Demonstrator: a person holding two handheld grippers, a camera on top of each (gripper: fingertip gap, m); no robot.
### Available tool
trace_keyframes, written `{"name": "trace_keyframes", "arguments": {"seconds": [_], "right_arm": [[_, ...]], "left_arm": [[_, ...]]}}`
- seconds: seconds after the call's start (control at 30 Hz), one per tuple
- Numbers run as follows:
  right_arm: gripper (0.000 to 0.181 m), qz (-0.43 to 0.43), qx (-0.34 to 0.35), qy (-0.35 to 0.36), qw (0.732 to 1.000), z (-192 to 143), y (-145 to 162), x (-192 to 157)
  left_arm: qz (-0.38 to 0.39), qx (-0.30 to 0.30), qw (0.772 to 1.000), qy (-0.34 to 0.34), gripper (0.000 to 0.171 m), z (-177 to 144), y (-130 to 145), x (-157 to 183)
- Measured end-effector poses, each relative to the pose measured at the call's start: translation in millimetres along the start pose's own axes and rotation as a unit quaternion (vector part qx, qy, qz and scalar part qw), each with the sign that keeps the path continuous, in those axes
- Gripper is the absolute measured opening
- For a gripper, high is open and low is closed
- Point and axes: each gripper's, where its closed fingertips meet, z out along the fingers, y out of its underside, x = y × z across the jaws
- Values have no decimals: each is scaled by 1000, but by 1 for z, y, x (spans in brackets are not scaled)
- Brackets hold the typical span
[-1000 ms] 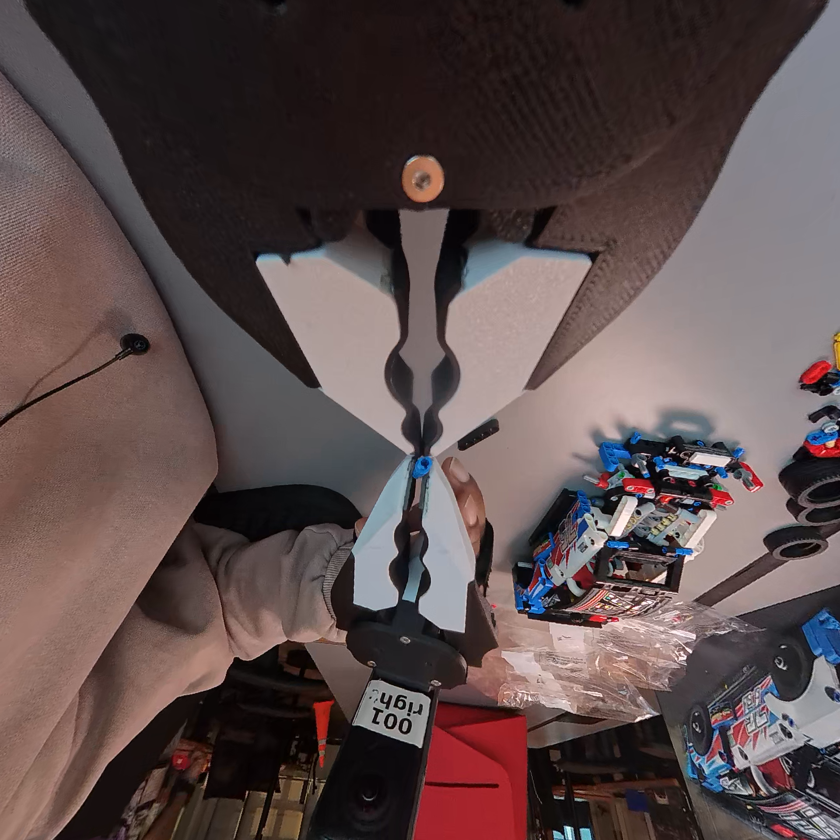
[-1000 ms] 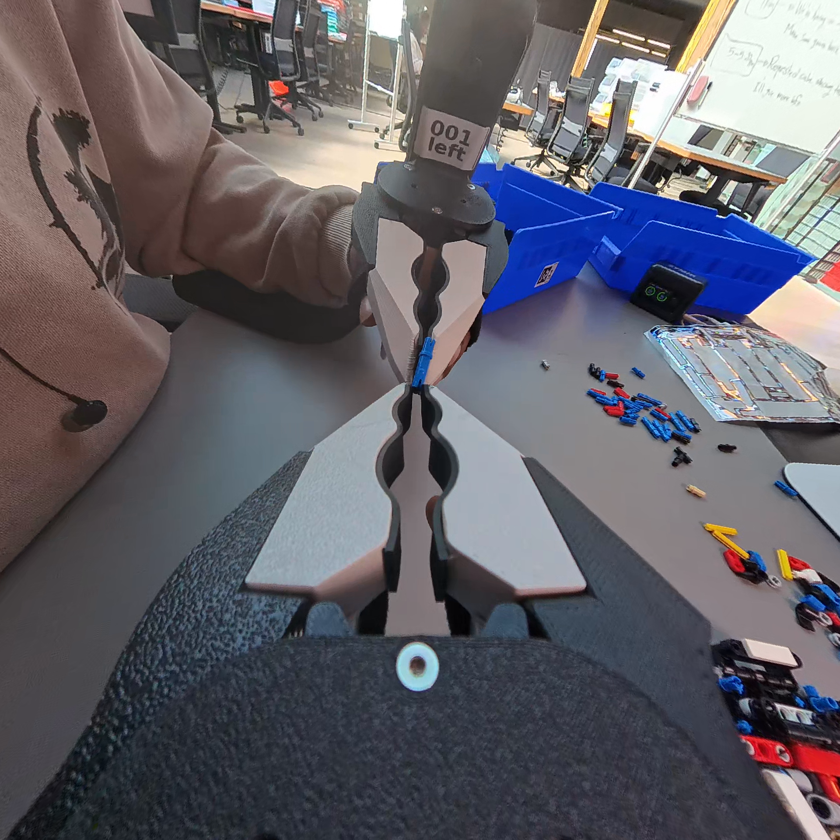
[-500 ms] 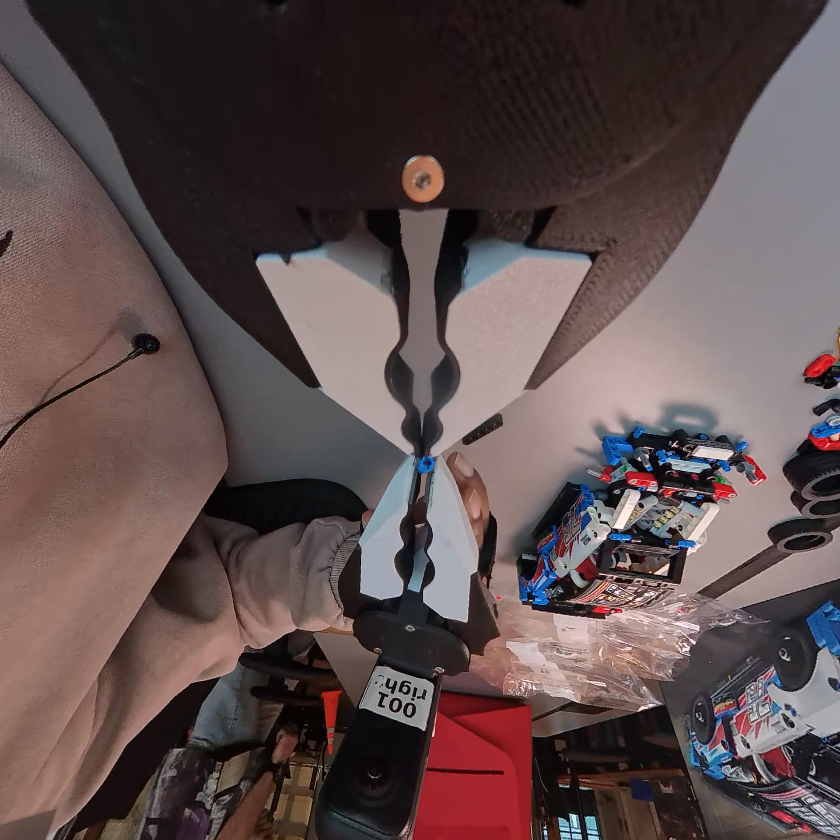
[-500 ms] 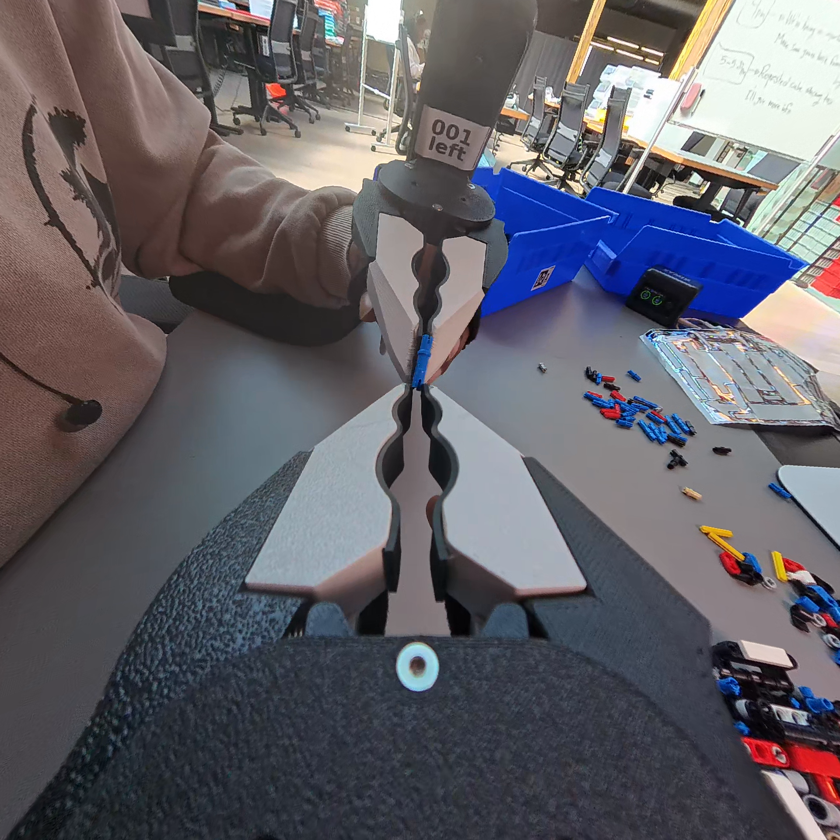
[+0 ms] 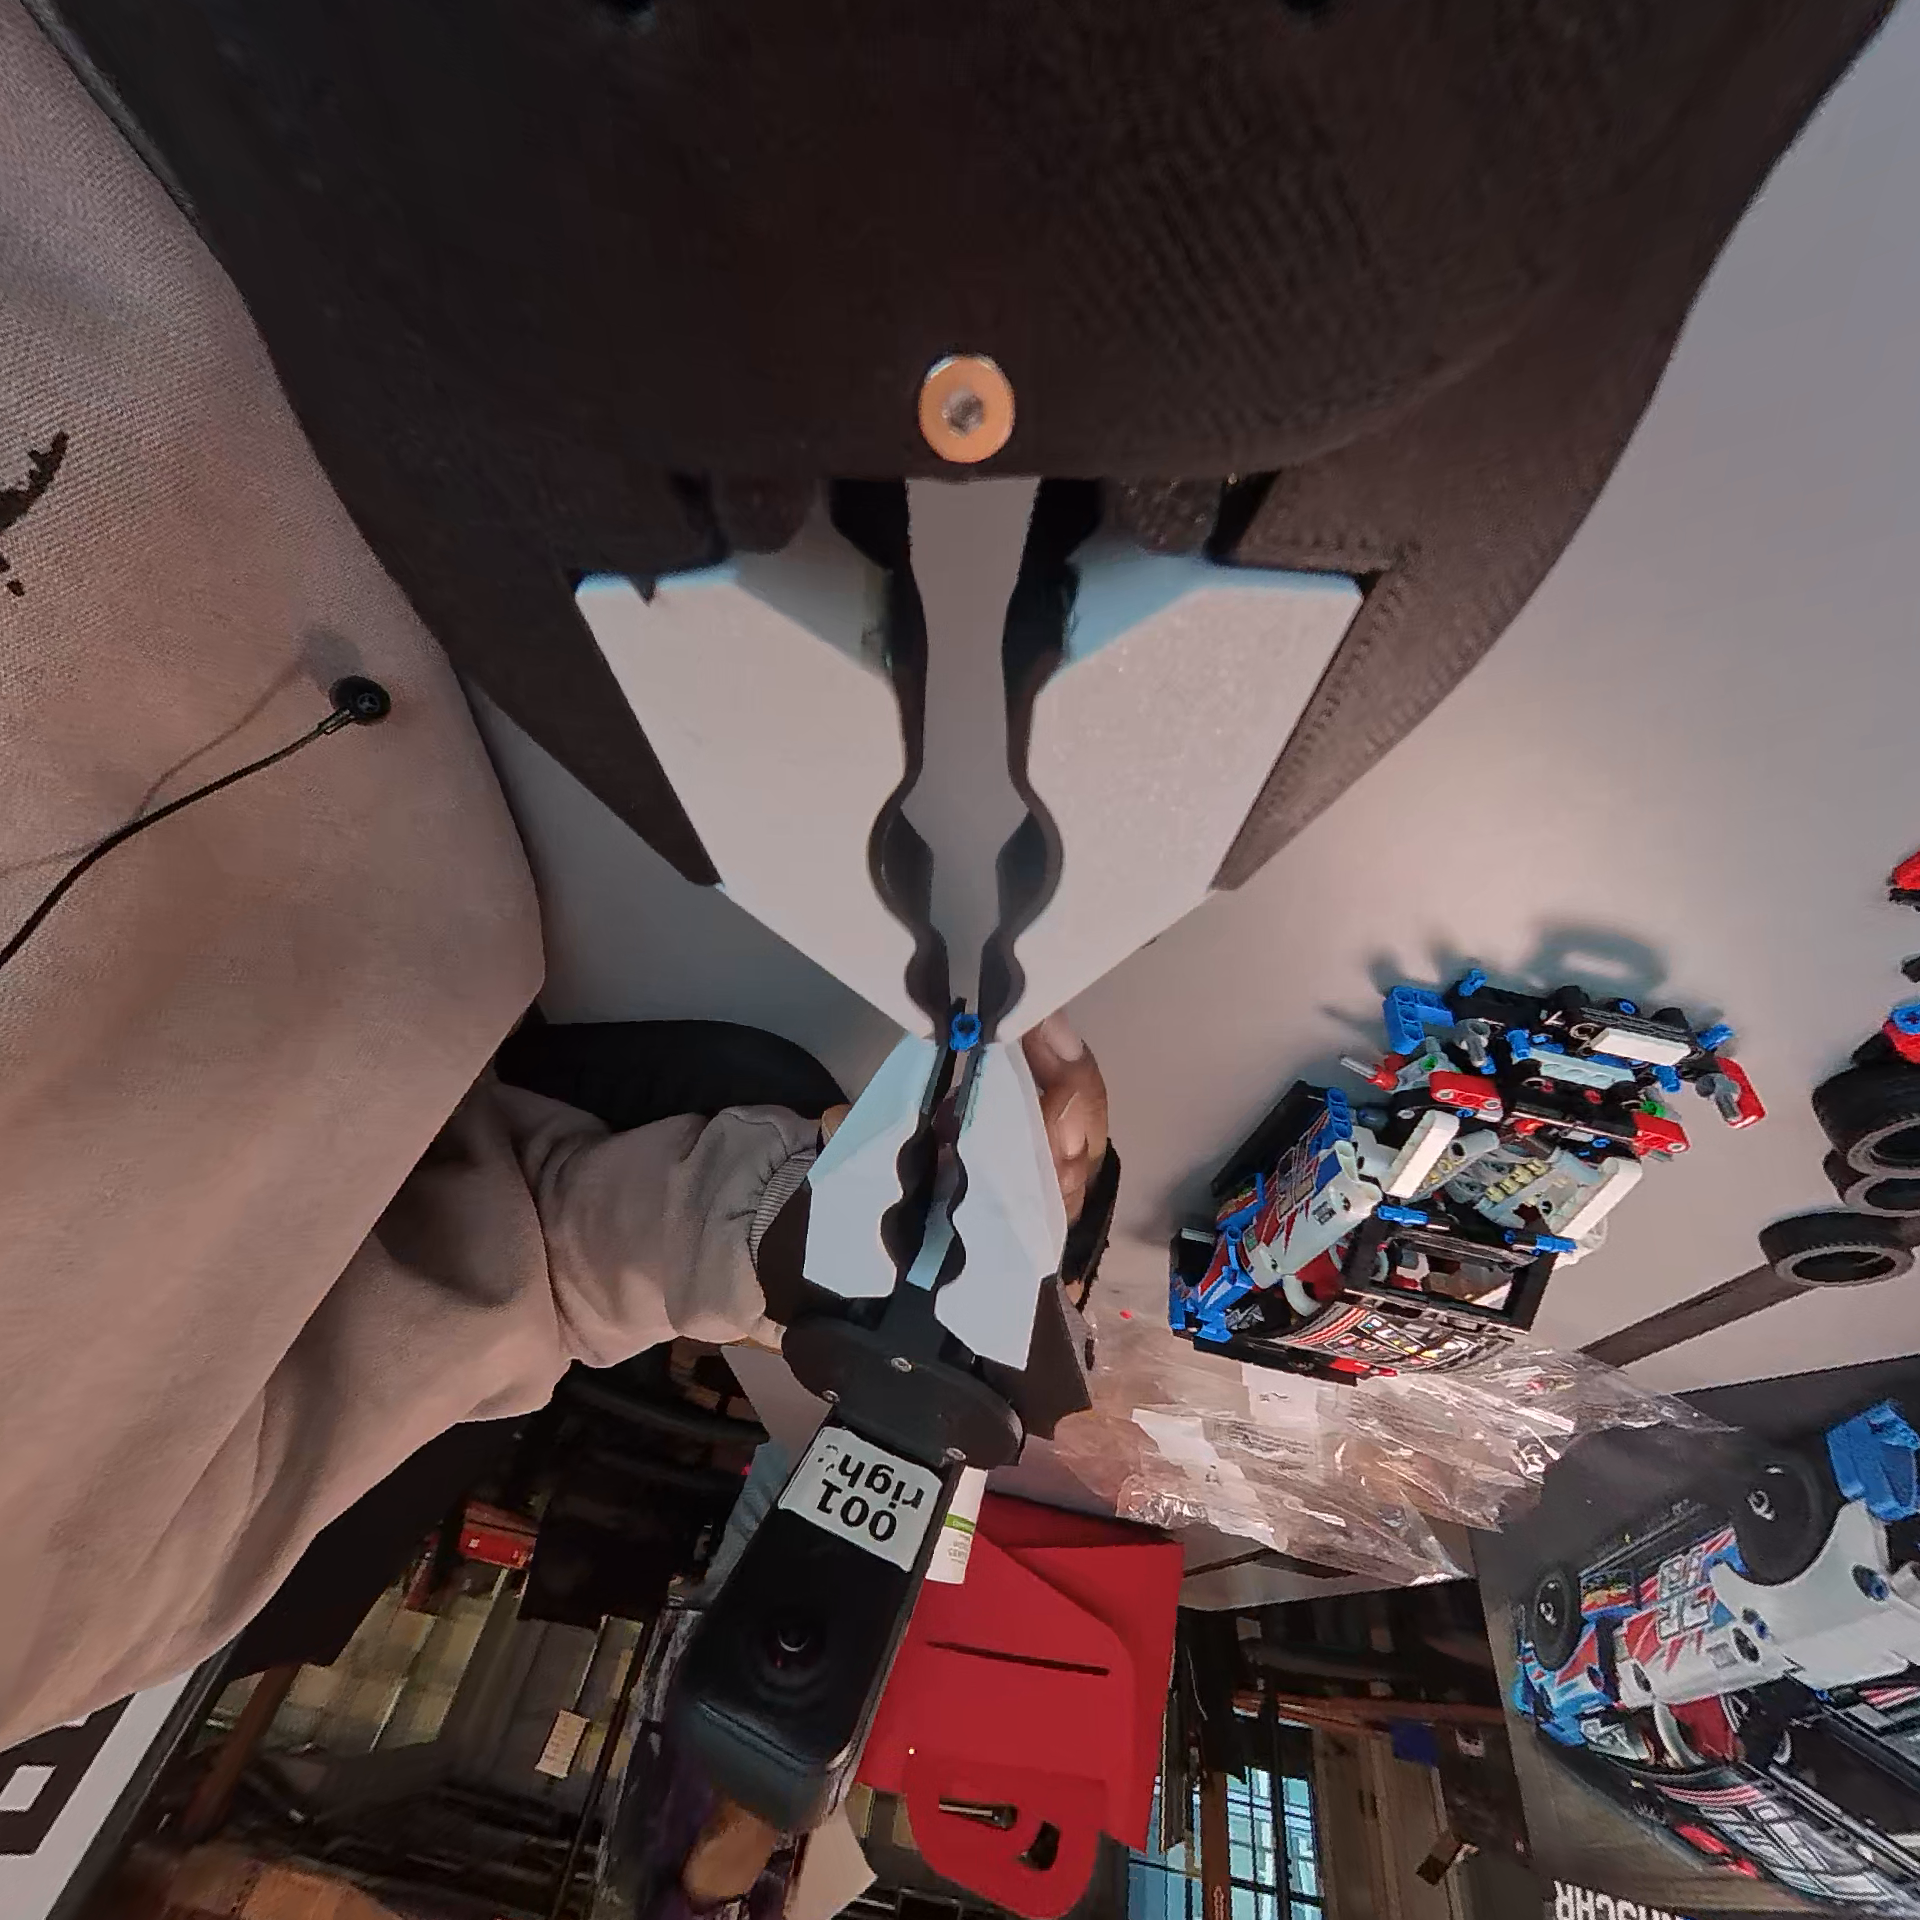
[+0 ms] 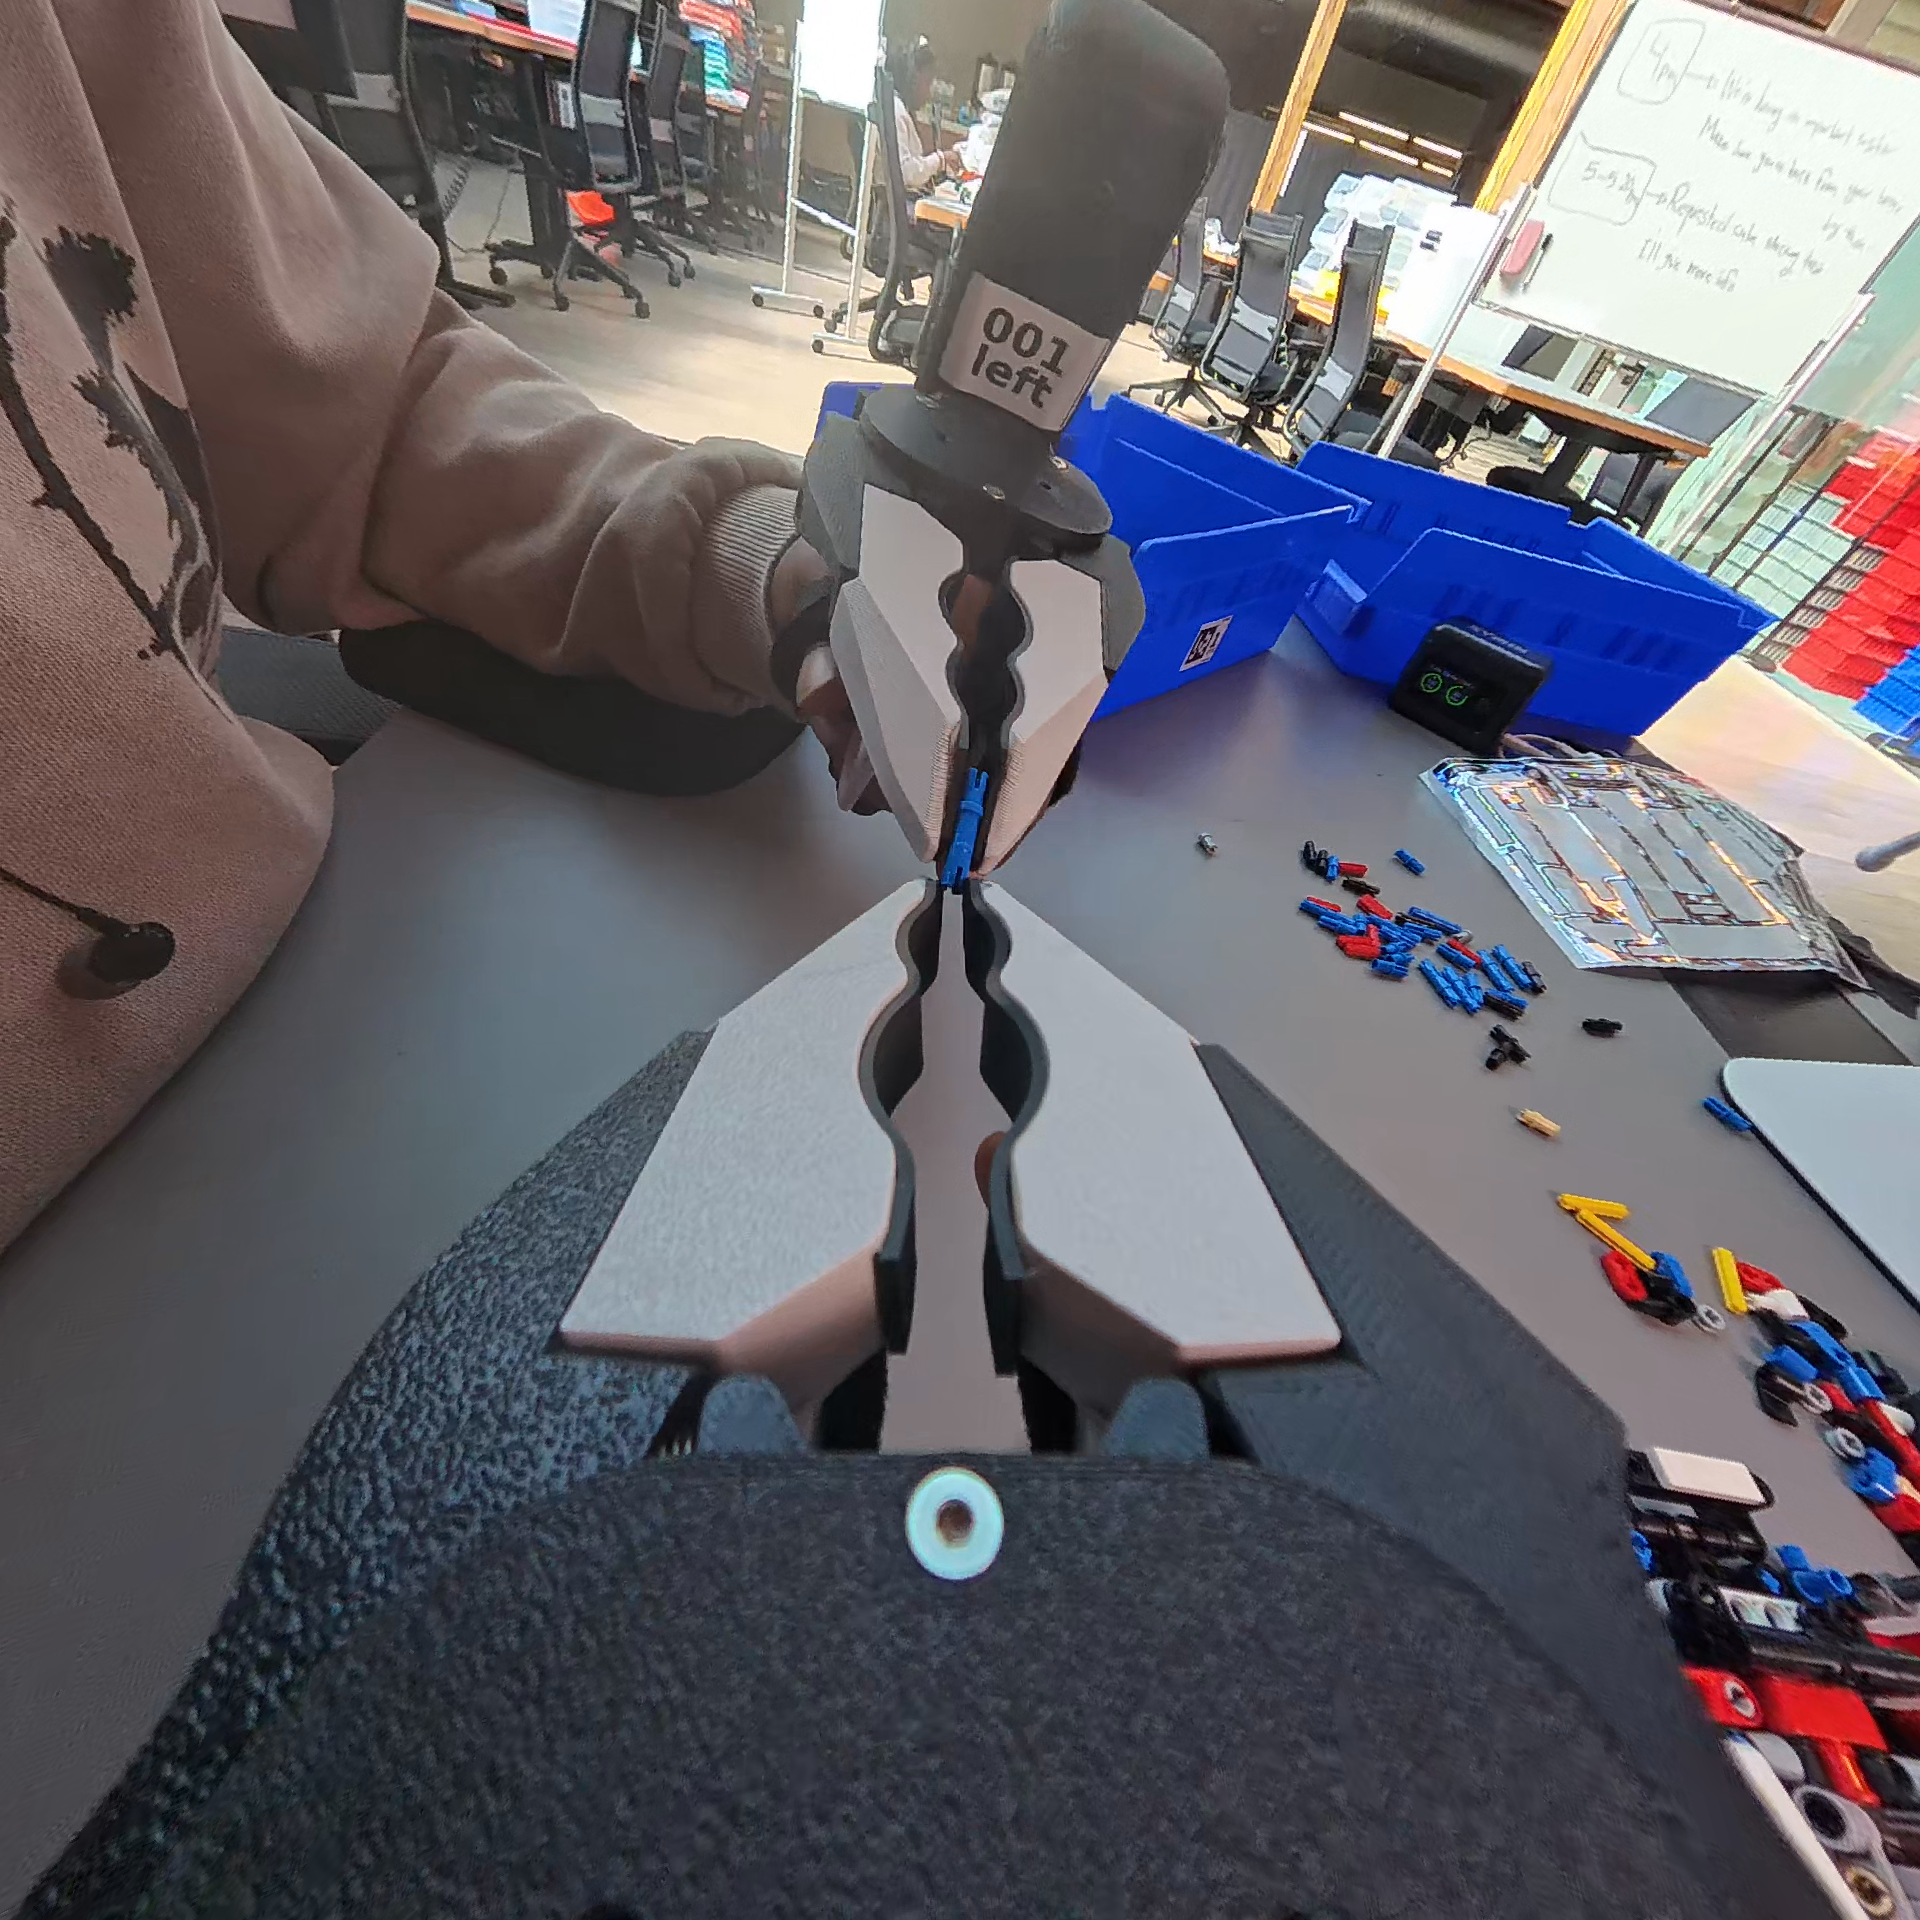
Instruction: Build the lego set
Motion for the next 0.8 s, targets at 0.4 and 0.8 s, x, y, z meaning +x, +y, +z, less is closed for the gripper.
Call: {"name": "trace_keyframes", "arguments": {"seconds": [0.4,0.8], "right_arm": [[1,5,15,9,1000,-4,-6,5],[1,-19,10,32,999,-4,-11,6]], "left_arm": [[-6,19,1000,2,13,-6,-6,-2],[-56,58,996,27,3,-8,-16,-1]]}}
